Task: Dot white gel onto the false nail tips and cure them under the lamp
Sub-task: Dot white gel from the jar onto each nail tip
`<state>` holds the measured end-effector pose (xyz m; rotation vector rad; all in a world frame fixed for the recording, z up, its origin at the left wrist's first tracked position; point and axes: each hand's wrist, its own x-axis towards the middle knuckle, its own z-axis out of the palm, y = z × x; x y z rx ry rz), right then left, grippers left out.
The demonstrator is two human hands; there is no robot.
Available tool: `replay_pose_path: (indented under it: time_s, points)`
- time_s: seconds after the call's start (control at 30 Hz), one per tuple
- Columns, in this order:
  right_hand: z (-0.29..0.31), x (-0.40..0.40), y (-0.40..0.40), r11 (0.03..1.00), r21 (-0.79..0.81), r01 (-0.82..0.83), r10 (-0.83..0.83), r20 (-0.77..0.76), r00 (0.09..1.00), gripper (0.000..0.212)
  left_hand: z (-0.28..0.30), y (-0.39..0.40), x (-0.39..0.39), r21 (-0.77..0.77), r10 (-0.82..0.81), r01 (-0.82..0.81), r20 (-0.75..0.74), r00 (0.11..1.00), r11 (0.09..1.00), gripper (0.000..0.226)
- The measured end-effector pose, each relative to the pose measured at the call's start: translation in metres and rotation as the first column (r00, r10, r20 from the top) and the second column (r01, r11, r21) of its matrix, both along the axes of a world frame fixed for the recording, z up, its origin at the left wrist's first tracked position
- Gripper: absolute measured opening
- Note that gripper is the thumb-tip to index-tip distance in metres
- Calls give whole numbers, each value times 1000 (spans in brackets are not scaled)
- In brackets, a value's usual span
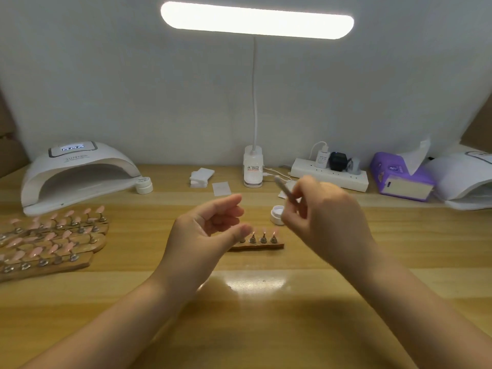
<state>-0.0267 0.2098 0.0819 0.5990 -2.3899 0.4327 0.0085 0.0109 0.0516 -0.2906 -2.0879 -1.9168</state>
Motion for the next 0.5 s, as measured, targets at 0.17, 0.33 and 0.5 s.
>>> replay_pose_path:
  time_s: [0.17, 0.33, 0.5]
  points:
    - [-9, -19, 36, 998, -59, 24, -26, -32, 999, 9, -1, -9, -6, -252, -123, 137, 70, 990, 958, 120]
    - [-18, -20, 39, 989, -62, -131, 127, -62, 990, 23, -3, -8, -6, -311, -224, 239, 84, 971, 920, 143]
    - [-16, -9, 16, 943, -243, -227, 219, -60, 974, 21, -5, -8, -7, -350, -226, 234, 63, 972, 907, 147]
